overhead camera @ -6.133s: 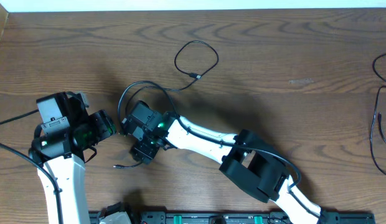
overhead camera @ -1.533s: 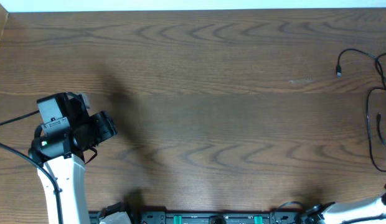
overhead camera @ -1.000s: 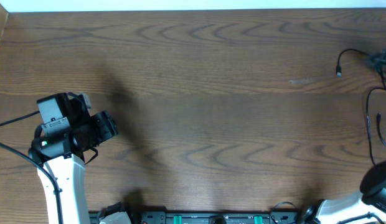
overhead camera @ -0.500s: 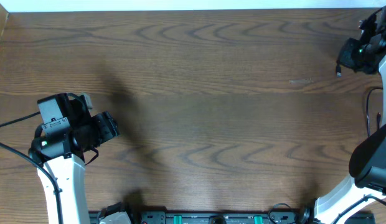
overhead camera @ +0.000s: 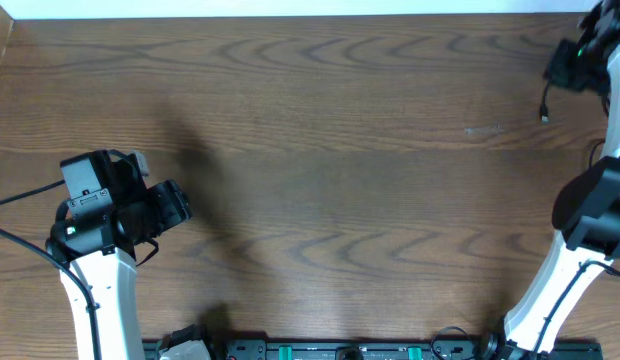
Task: Untangle cables
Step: 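Lift the right gripper at the back right edge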
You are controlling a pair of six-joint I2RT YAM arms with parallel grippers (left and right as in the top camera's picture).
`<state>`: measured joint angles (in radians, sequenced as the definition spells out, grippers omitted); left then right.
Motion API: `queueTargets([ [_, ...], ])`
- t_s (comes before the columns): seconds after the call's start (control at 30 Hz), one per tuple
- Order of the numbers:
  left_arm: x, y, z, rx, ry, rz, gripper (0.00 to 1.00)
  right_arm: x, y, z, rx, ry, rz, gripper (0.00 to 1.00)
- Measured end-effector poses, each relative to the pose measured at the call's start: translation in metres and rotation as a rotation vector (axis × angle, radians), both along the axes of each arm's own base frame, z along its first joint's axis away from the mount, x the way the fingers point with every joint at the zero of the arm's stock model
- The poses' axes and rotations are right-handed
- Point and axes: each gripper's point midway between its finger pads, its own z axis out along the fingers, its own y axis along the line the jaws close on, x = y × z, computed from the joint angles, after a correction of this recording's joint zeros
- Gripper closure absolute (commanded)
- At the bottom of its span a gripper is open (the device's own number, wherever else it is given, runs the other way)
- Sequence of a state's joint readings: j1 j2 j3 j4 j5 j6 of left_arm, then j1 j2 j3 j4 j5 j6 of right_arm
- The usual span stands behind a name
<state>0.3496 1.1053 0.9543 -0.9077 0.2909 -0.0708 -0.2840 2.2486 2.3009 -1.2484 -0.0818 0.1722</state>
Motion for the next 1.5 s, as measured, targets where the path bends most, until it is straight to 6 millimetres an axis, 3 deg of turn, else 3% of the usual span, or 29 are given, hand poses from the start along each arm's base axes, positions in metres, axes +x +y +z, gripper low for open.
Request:
queueTargets([
  [0.13,0.0,0.0,0.0,0.0,0.0,0.0,0.34,0.018,0.007,0.046,0.011,-0.125,0.026,0.97],
  [0.2,0.0,0.0,0.0,0.0,0.001,0.0,0.34,0.02,0.011,0.054,0.028,-0.146,0.035,0.96],
  [0.3,0.0,0.0,0.0,-0.001,0.001,0.0,0.34,0.017,0.015,0.041,0.06,-0.103,0.042,0.96],
  [0.4,0.0,0.0,0.0,0.0,0.001,0.0,0.34,0.014,0.018,-0.003,0.103,0.009,0.044,0.89],
  [0.47,-0.001,0.0,0.0,-0.001,0.003,0.0,0.34,0.012,0.019,-0.037,0.127,0.088,0.05,0.78],
  [0.53,-0.001,0.0,-0.001,-0.002,0.005,0.0,0.34,0.009,0.02,-0.062,0.143,0.145,0.052,0.37],
  [0.57,-0.002,-0.001,-0.001,-0.003,0.007,0.0,0.34,0.006,0.02,-0.076,0.15,0.179,0.057,0.27],
  [0.67,-0.002,-0.001,-0.001,-0.004,0.009,0.0,0.34,0.002,0.019,-0.091,0.147,0.218,0.064,0.05],
  [0.73,-0.002,-0.001,-0.001,-0.004,0.01,0.0,0.34,0.001,0.016,-0.092,0.126,0.224,0.071,0.01],
  [1.1,-0.004,-0.002,-0.002,-0.008,0.02,0.0,0.34,0.011,-0.026,-0.09,-0.116,0.209,0.042,0.01],
  [1.27,-0.005,-0.002,-0.002,-0.008,0.023,0.0,0.34,0.02,-0.041,-0.085,-0.188,0.174,0.013,0.14],
  [1.5,-0.005,-0.002,-0.002,-0.008,0.022,0.0,0.34,0.026,-0.049,-0.083,-0.233,0.152,-0.008,0.16],
])
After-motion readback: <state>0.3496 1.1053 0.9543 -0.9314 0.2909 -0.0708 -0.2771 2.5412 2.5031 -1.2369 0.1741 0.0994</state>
